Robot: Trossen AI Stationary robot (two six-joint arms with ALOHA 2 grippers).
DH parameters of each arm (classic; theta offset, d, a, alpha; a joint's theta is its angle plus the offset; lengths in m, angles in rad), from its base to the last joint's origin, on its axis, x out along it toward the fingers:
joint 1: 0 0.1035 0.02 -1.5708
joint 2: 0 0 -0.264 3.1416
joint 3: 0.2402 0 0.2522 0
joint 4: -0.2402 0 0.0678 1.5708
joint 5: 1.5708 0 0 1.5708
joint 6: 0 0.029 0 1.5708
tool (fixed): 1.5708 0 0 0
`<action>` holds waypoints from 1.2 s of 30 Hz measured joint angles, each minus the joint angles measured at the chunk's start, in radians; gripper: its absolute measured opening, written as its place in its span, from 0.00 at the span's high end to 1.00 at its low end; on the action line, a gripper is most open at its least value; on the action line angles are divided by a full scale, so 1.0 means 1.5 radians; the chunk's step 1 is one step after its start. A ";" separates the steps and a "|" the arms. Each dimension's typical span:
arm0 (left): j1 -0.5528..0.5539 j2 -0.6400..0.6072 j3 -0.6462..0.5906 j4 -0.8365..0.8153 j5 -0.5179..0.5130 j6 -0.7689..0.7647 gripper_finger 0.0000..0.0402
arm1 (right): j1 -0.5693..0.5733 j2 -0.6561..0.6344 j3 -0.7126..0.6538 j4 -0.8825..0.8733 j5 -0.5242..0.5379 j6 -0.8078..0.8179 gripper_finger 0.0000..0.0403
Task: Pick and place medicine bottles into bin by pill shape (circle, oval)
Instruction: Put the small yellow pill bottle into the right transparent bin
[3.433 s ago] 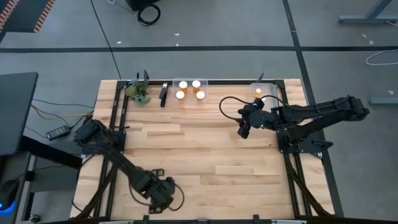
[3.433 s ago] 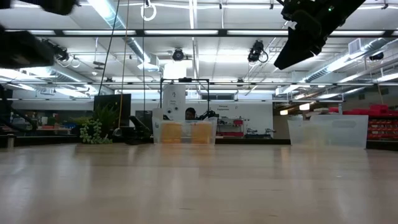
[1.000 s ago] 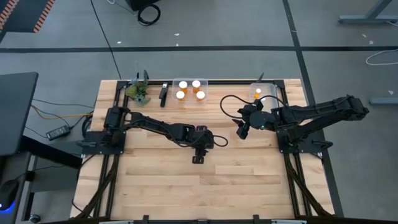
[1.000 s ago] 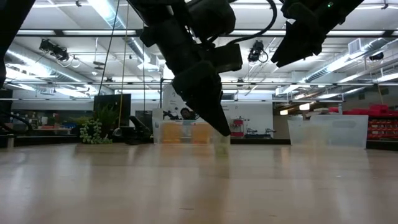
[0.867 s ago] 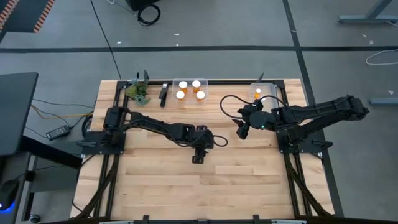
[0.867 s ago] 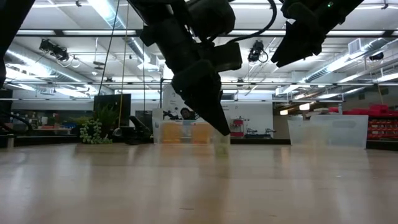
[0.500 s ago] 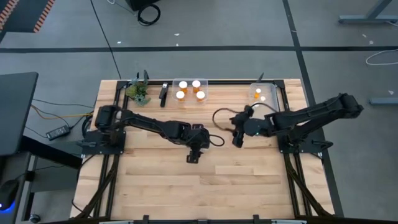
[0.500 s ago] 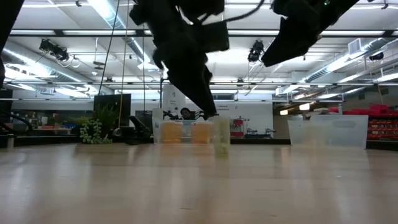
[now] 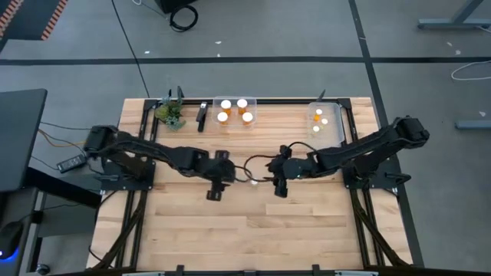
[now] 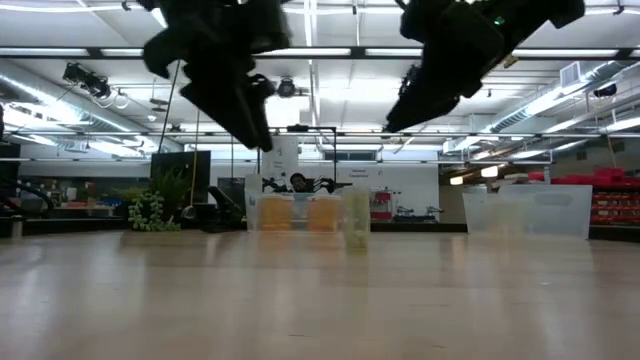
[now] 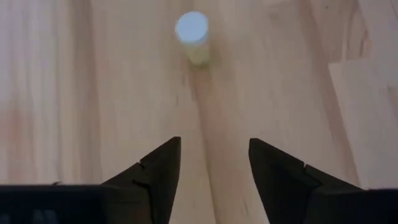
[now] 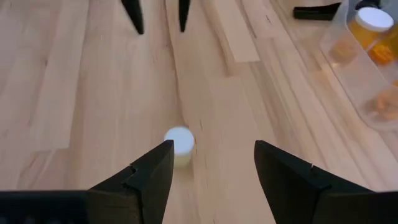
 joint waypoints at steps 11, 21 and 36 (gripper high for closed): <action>0.006 -0.223 -0.214 0.146 -0.017 -0.022 0.56 | 0.000 0.209 0.213 -0.075 -0.017 -0.040 0.43; 0.021 -0.412 -0.352 0.270 -0.029 -0.007 0.53 | -0.012 0.335 0.395 -0.279 -0.019 -0.066 0.43; 0.037 -0.610 -0.505 0.345 -0.032 0.023 0.53 | -0.022 0.355 0.392 -0.275 -0.045 -0.064 0.43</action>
